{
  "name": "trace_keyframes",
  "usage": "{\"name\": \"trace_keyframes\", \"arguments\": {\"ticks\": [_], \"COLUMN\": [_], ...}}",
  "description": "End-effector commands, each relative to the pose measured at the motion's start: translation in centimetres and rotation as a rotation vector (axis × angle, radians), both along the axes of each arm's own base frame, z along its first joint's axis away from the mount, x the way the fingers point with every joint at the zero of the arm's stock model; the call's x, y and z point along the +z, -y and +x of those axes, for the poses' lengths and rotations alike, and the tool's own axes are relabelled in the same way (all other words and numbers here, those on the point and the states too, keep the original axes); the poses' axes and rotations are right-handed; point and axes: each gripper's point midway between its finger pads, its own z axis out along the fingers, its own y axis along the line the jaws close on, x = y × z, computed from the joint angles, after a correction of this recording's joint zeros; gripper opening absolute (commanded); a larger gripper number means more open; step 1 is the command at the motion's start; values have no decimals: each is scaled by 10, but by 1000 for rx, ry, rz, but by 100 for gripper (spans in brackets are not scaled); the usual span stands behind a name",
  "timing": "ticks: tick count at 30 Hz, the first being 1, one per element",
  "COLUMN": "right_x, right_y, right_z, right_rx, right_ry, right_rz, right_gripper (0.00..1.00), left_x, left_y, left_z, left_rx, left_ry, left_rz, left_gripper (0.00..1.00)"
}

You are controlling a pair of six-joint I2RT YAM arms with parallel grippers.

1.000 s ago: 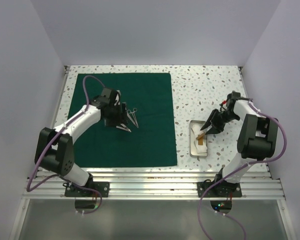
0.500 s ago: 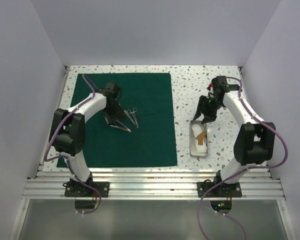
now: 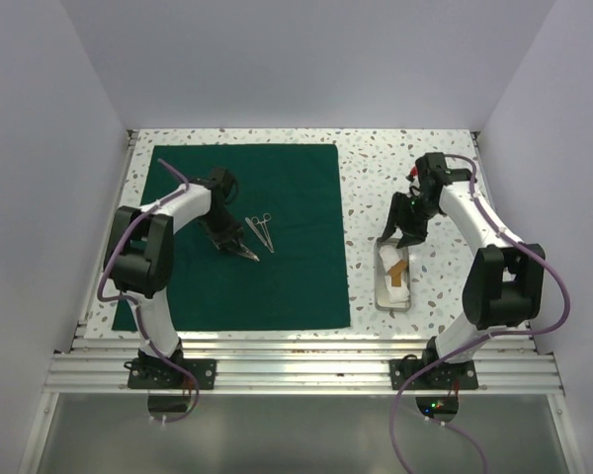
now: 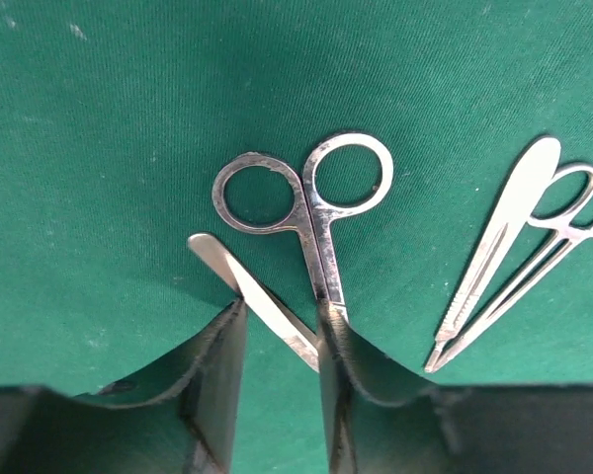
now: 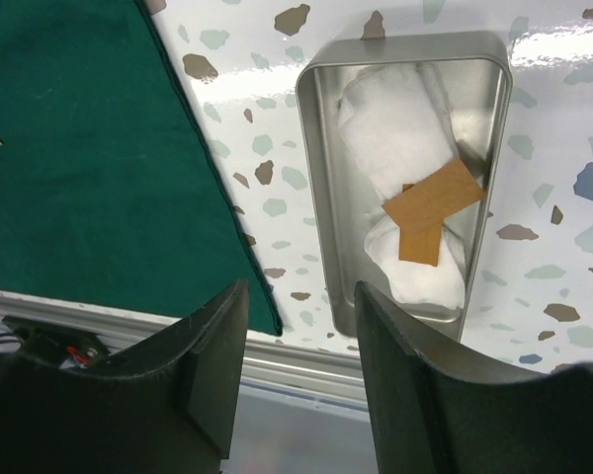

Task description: Prepare the surgical pack

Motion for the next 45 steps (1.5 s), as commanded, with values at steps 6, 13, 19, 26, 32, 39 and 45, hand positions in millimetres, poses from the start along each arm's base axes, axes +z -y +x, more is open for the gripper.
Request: {"name": "trace_keyframes", "arguments": {"ticks": [6, 13, 19, 26, 32, 39, 45], "right_x": [9, 10, 20, 39, 51, 46, 27], "right_y": [-10, -23, -47, -124, -213, -260, -268], "right_z": [0, 1, 3, 0, 4, 10, -5], "right_rx": [45, 73, 140, 300, 303, 280, 279], "right_ry": [36, 42, 64, 90, 73, 89, 34], "right_rz": [-2, 0, 16, 254, 568, 542, 480], "right_gripper": [51, 51, 53, 65, 67, 62, 54], "left_x": [-13, -16, -8, 51, 96, 114, 121], "left_y": [-5, -8, -8, 28, 88, 126, 137], "left_z": [-13, -18, -11, -19, -50, -73, -74], "left_rx": [54, 53, -28, -349, -650, -756, -777], "left_ry": [-59, -52, -15, 186, 417, 466, 485], "left_rz": [1, 5, 0, -228, -508, -610, -633], "left_gripper": [30, 21, 0, 0, 0, 0, 0]}}
